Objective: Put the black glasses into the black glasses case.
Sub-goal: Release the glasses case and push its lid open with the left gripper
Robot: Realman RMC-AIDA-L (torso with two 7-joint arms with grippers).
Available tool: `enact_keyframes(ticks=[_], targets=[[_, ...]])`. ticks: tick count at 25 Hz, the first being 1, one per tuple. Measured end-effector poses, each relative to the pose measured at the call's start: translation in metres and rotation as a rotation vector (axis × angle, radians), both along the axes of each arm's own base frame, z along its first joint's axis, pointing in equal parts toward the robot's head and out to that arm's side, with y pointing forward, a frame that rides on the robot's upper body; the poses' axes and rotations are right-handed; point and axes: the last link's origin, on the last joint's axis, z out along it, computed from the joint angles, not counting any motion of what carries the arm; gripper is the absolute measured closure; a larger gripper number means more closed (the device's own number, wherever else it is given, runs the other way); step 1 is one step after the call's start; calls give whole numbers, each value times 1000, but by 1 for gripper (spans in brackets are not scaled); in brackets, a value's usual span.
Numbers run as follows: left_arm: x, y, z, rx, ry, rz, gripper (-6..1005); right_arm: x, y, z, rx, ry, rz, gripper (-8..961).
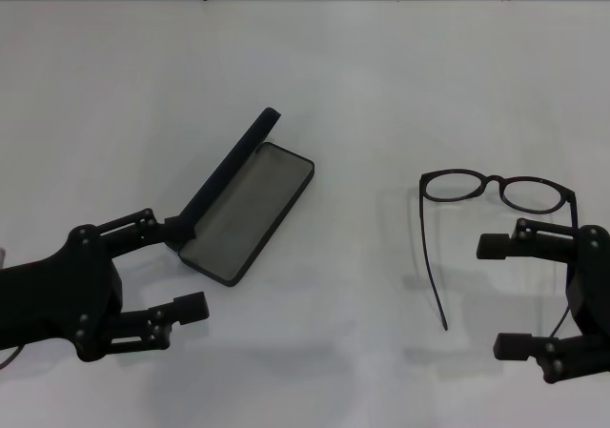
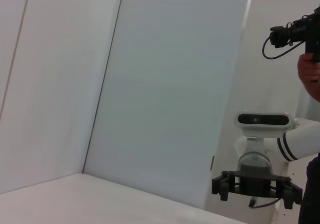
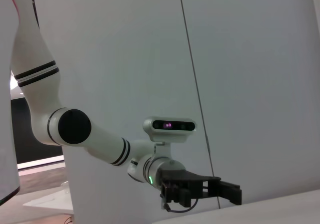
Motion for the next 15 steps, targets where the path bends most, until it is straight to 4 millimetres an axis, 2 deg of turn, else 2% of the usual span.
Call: enact_keyframes(ticks=[15], targets=[[-1, 0, 1, -3, 0, 6, 151, -4, 9, 4, 62, 27, -5, 70]])
